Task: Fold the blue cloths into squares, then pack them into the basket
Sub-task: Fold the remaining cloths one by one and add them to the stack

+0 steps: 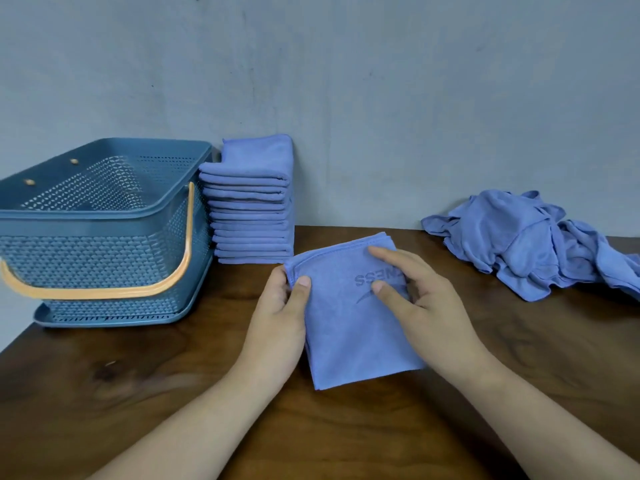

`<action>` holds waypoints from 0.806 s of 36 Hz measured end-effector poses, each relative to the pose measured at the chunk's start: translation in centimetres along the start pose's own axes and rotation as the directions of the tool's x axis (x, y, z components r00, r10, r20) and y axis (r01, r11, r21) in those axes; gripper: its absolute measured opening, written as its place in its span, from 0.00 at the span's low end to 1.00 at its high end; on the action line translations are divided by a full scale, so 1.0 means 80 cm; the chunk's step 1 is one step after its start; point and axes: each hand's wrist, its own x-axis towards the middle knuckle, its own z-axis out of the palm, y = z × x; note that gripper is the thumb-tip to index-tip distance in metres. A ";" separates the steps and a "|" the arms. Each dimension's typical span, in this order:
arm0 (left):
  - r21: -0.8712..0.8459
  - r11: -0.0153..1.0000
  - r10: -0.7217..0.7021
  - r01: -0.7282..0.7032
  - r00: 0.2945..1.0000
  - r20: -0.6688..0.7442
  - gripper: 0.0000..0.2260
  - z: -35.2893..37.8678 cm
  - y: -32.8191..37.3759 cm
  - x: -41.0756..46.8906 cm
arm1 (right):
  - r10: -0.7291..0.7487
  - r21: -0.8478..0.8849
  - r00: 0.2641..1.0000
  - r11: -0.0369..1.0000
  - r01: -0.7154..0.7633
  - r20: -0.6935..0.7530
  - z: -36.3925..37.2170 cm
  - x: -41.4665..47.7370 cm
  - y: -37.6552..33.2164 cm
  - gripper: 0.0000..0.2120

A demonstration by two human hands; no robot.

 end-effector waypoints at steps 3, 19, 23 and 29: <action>0.017 0.998 0.066 -0.065 0.996 -0.058 0.10 -0.006 0.004 0.005 | -0.045 -0.026 0.999 0.999 0.045 0.009 0.006 0.013 -0.018 0.22; -0.112 0.952 0.231 -0.284 0.911 -0.343 0.17 -0.075 0.033 0.038 | -0.378 -0.201 0.887 0.878 0.434 0.264 0.036 0.141 -0.162 0.21; -0.095 0.966 0.187 -0.239 0.906 -0.380 0.12 -0.079 0.024 0.045 | -0.394 -0.119 0.895 0.898 0.423 0.210 0.047 0.188 -0.197 0.21; -0.060 0.984 0.136 -0.167 0.927 -0.349 0.08 -0.076 0.013 0.053 | -0.209 0.216 0.975 0.958 0.189 0.074 0.083 0.283 -0.220 0.21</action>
